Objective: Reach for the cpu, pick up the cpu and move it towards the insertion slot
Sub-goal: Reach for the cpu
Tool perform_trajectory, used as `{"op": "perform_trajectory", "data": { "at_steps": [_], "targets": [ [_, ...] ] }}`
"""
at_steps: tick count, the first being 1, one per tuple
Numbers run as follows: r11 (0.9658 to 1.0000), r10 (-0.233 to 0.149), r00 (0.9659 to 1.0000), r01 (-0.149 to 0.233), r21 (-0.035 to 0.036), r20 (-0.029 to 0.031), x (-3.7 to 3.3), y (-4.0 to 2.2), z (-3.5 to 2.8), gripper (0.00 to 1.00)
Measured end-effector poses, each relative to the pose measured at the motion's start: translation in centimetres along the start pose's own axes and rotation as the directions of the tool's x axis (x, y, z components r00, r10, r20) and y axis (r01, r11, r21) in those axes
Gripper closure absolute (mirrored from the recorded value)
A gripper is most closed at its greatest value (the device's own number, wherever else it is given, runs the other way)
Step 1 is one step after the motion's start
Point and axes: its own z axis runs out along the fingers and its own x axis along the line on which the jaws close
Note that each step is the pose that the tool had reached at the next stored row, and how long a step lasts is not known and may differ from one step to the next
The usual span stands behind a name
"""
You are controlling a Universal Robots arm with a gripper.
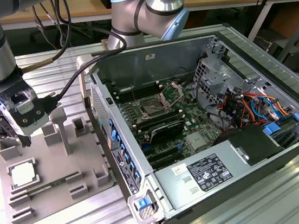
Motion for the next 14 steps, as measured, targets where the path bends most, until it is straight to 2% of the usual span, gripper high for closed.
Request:
{"op": "perform_trajectory", "data": {
  "at_steps": [14],
  "targets": [
    [1.0,0.0,1.0,0.0,0.0,0.0,0.0,-0.02,0.53,0.89]
  ]
}}
